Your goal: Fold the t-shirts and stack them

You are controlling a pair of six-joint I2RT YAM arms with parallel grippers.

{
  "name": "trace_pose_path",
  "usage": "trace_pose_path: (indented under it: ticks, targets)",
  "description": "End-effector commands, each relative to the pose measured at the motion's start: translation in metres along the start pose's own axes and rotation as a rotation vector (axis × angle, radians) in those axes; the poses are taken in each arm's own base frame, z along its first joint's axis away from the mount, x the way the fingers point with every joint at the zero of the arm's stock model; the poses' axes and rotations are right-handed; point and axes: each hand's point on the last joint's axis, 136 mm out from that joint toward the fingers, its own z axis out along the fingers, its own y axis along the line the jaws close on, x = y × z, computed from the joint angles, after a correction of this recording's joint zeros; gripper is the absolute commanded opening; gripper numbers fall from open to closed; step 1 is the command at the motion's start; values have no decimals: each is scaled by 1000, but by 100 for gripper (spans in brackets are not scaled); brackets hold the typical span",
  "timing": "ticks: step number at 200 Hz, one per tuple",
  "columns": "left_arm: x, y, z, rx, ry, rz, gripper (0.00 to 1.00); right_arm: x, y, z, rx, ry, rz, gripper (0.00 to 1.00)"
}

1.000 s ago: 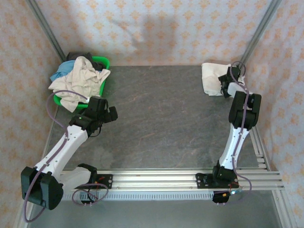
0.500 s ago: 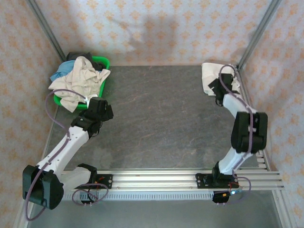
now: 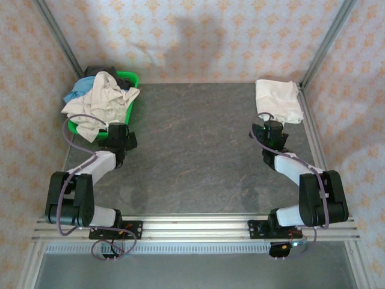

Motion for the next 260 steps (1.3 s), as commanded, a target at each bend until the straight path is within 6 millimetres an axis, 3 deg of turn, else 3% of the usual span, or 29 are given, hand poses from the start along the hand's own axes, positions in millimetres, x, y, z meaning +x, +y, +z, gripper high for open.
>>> trace_pose_path:
  ticks: [1,19,38,60,73,96,190,201,213,219,228,260]
  targets:
    - [-28,-23,9,100,-104,6,100,-29,-15,-9,75,-141,-25,100]
    - [-32,-26,6,130,-143,7,100,-24,-22,-11,92,-184,-67,100]
    - [-36,-22,0,130,-208,19,100,3,-40,4,103,-148,0,100]
    - [-39,-29,4,151,-204,57,100,19,-19,19,2,-135,-63,99]
    - [-39,-38,2,203,-212,92,100,22,-22,18,-3,-133,-54,99]
    - [-37,-40,4,227,-300,88,100,23,-21,19,-4,-137,-52,99]
    - [-32,-45,0,162,-303,149,100,22,-22,21,-17,-132,-43,99]
    - [-18,-40,4,170,-303,128,100,23,-23,21,-16,-130,-40,99]
    - [-30,-38,0,177,-388,94,100,22,-23,21,-18,-132,-39,99]
    - [-22,-38,3,165,-310,115,100,22,-23,21,-18,-131,-40,99]
    - [-26,-38,1,171,-381,100,100,22,-22,21,-20,-131,-40,99]
    - [-24,-38,2,165,-344,109,100,23,-23,22,-20,-125,-40,99]
